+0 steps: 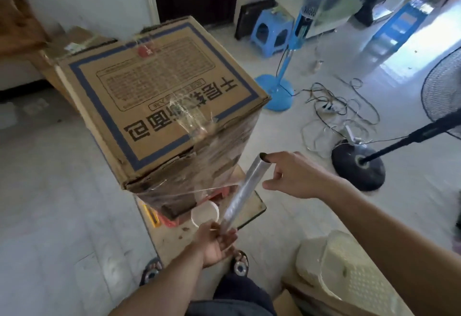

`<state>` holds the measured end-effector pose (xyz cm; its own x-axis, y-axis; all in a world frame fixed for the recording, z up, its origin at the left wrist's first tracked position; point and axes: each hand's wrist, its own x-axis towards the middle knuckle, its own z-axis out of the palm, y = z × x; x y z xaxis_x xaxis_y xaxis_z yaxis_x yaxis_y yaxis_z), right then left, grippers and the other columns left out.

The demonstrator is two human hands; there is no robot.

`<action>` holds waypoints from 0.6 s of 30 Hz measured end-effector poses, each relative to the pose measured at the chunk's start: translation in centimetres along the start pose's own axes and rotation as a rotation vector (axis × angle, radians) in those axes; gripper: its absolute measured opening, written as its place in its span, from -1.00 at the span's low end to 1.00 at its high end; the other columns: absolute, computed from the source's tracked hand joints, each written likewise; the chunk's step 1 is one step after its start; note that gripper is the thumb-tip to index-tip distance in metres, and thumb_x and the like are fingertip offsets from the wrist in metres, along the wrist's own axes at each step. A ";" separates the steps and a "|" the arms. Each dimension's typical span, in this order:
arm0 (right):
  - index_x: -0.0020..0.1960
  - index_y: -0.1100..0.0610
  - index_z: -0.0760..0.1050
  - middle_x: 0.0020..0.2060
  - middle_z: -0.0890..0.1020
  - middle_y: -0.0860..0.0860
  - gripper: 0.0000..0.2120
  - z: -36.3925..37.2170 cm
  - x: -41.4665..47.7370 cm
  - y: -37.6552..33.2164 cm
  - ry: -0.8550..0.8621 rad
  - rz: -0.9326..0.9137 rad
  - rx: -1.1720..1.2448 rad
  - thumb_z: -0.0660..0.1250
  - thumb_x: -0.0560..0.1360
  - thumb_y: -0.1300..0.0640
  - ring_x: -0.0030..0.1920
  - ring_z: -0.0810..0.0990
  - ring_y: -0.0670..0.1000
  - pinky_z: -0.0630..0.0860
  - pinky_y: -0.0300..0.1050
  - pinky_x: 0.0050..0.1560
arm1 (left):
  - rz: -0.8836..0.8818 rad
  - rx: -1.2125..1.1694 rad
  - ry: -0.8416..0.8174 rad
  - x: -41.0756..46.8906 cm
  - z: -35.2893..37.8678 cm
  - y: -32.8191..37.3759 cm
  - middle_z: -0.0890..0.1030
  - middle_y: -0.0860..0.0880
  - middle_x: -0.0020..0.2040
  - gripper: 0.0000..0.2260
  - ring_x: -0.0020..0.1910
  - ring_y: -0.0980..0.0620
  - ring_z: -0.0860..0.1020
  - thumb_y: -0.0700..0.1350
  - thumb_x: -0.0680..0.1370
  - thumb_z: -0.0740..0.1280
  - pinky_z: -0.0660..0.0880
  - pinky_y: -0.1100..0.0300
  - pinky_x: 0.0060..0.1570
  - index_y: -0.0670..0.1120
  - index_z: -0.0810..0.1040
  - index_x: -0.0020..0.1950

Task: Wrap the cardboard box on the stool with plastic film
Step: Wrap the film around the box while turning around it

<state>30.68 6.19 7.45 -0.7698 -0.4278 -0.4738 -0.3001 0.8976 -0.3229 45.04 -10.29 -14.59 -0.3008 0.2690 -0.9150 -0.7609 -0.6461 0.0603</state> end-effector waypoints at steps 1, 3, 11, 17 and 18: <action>0.48 -0.08 0.35 -0.15 0.66 -0.07 -0.42 -0.4 0.5 0.5 -0.010 -0.033 -0.002 0.42 0.50 -0.06 -0.07 0.57 -0.03 0.50 -0.13 -0.19 | -0.013 -0.001 0.032 -0.1 0.6 -0.1 0.69 -0.23 -0.08 -0.67 -0.07 -0.17 0.64 -0.16 0.49 0.15 0.48 0.02 -0.06 -0.26 0.56 0.14; 0.41 -0.12 0.40 -0.19 0.68 -0.07 -0.51 -0.9 0.5 1.2 -0.009 -0.087 0.055 0.40 0.50 -0.04 -0.12 0.61 -0.03 0.57 -0.04 -0.17 | -0.056 0.059 0.082 -1.1 1.5 -0.5 0.67 -0.26 -0.07 -0.67 -0.06 -0.19 0.64 -0.15 0.48 0.14 0.46 0.01 -0.06 -0.27 0.56 0.11; 0.49 -0.11 0.32 -0.04 0.67 -0.02 -0.46 -1.8 3.4 2.0 -0.052 -0.189 0.031 0.35 0.55 -0.06 -0.02 0.61 0.03 0.58 0.02 0.01 | -0.103 0.060 0.085 1.0 2.7 2.6 0.62 -0.29 -0.13 -0.77 -0.05 -0.20 0.60 -0.18 0.43 0.13 0.41 -0.02 -0.06 -0.27 0.52 -0.11; 0.29 -0.16 0.50 0.13 0.62 -0.06 -0.71 -3.0 6.6 1.1 -0.089 -0.282 -0.190 0.27 0.58 -0.10 0.10 0.57 0.06 0.52 -0.03 0.02 | -0.080 -0.098 0.010 4.4 2.2 3.2 0.66 -0.26 -0.09 -0.71 -0.04 -0.20 0.61 -0.14 0.48 0.17 0.40 -0.02 0.02 -0.24 0.59 -0.31; 0.25 -0.16 0.53 0.12 0.61 -0.07 -0.73 -3.4 7.1 1.2 -0.111 -0.314 -0.213 0.27 0.58 -0.13 0.10 0.57 0.05 0.53 -0.02 0.05 | -0.059 -0.132 0.025 5.0 2.2 3.1 0.65 -0.25 -0.10 -0.73 -0.06 -0.19 0.61 -0.12 0.47 0.19 0.41 -0.01 -0.01 -0.24 0.61 -0.26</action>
<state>22.92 4.59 6.51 -0.5596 -0.6836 -0.4687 -0.6307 0.7181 -0.2943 39.90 -9.34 -18.11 -0.2423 0.2925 -0.9250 -0.6940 -0.7186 -0.0454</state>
